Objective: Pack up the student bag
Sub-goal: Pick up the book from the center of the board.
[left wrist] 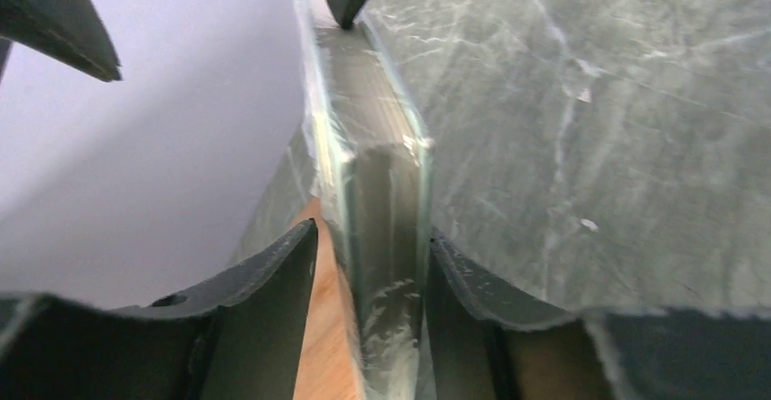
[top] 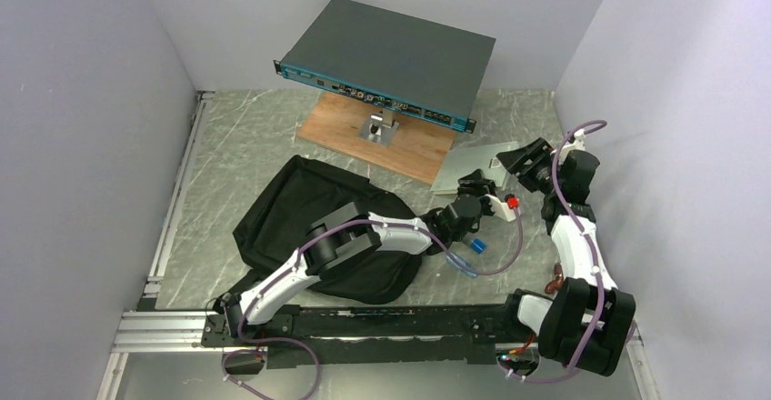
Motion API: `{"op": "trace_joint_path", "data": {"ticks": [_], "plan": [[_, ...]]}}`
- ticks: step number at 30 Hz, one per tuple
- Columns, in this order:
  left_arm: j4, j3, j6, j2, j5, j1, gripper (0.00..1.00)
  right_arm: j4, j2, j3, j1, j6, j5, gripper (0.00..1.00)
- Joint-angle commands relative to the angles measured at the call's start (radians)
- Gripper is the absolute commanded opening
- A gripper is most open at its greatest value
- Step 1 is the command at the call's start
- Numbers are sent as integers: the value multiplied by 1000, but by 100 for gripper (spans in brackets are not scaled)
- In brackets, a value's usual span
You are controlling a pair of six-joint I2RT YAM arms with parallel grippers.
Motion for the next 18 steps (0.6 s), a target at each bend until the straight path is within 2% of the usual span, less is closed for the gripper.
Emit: {"op": "trace_joint_path", "data": {"ticks": [1, 4, 7, 10, 16, 18], "plan": [[137, 25, 59, -6, -70, -4, 44, -117, 15, 20, 67, 34, -208, 64], [167, -8, 60, -26, -87, 2, 31, -260, 1, 88, 67, -82, -98, 72], [155, -31, 43, -49, -87, 9, 26, -360, -18, 148, 67, -132, 70, 85], [169, -67, 47, -75, -72, 9, 24, -384, -11, 170, 63, -114, 230, 97], [157, -85, 31, -95, -63, 9, 23, -393, 132, 276, 52, -81, 165, 100], [160, -86, 31, -96, -69, 9, 23, -435, 128, 291, 51, -74, 215, 100]]}}
